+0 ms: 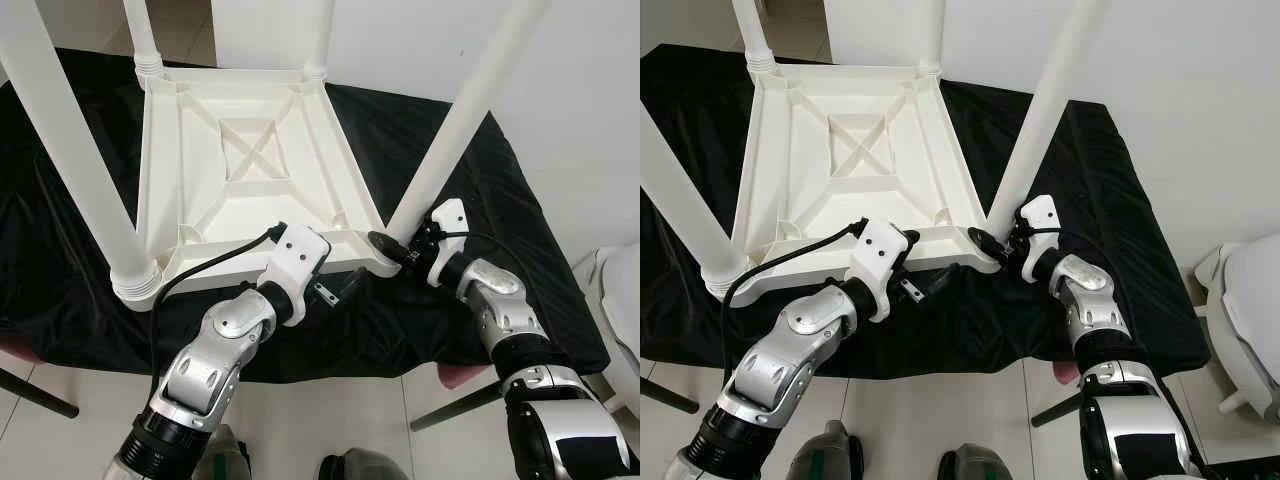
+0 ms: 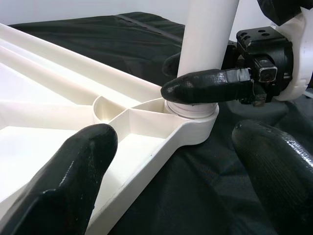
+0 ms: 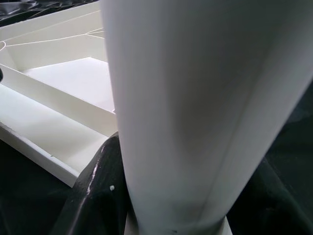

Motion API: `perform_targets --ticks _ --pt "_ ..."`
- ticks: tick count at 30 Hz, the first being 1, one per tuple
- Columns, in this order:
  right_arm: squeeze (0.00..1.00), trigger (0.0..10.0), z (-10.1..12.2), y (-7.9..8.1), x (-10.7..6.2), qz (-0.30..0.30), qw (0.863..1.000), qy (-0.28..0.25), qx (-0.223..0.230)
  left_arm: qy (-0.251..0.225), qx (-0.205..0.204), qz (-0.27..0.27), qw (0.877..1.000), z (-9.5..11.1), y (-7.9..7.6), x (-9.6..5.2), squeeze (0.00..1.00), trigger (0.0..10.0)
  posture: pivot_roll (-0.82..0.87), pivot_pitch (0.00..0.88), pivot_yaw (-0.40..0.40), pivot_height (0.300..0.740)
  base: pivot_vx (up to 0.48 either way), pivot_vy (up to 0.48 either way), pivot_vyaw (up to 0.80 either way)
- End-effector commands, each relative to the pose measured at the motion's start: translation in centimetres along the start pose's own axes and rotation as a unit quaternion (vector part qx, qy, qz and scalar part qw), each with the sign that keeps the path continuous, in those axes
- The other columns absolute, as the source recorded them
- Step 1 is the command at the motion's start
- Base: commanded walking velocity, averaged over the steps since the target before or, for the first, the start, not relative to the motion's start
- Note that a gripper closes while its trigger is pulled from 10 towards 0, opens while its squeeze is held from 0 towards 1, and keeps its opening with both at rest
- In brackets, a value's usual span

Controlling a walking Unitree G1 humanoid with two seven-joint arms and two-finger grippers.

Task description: Building children table

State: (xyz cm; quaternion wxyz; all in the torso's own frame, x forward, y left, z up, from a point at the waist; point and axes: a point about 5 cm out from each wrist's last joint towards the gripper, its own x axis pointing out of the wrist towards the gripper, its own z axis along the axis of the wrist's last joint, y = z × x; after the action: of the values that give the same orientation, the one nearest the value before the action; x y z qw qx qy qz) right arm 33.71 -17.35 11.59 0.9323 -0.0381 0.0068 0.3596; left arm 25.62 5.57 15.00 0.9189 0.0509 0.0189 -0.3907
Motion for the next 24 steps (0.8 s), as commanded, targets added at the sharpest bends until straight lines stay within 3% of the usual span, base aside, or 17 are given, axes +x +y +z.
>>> perform_targets --ticks 1,6,11,13,15,17,24 --pt "0.0 10.0 -0.4 -0.3 -0.3 -0.03 0.999 0.012 0.0 -0.002 -0.001 -0.005 1.0 0.1 -0.2 -0.1 0.0 10.0 -0.02 0.001 -0.083 0.74 0.0 0.0 0.0" --pt "0.0 10.0 -0.3 -0.1 -0.2 -0.062 0.998 0.006 -0.006 -0.001 -0.002 -0.006 1.0 0.1 -0.3 -0.1 0.0 10.0 -0.02 0.004 -0.083 0.74 0.0 0.0 0.0" --pt "0.0 10.0 0.1 1.2 0.4 -0.129 0.991 -0.014 0.01 0.002 -0.004 -0.006 1.0 -0.1 -0.4 -0.3 0.0 10.0 -0.01 0.012 -0.084 0.74 0.0 0.0 0.0" --pt "0.0 10.0 0.0 1.9 0.6 -0.203 0.979 -0.015 0.034 0.002 -0.006 -0.006 1.0 -0.1 -0.5 -0.3 0.0 10.0 -0.02 0.016 -0.086 0.74 0.0 0.0 0.0" --pt "0.0 10.0 0.0 2.2 0.7 -0.227 0.973 -0.014 0.04 0.002 -0.006 -0.006 1.0 -0.1 -0.6 -0.4 0.0 10.0 -0.02 0.017 -0.085 0.74 0.0 0.0 0.0" --pt "0.0 10.0 0.1 3.7 1.2 -0.265 0.962 -0.028 0.058 0.002 -0.007 -0.007 1.0 -0.1 -0.7 -0.3 0.0 10.0 -0.02 0.016 -0.086 0.74 0.0 0.0 0.0" --pt "0.0 10.0 0.2 5.6 1.6 -0.315 0.946 -0.028 0.074 0.001 -0.008 -0.007 1.0 -0.1 -0.8 -0.2 0.0 10.0 -0.01 0.013 -0.093 0.74 0.0 0.0 0.0"
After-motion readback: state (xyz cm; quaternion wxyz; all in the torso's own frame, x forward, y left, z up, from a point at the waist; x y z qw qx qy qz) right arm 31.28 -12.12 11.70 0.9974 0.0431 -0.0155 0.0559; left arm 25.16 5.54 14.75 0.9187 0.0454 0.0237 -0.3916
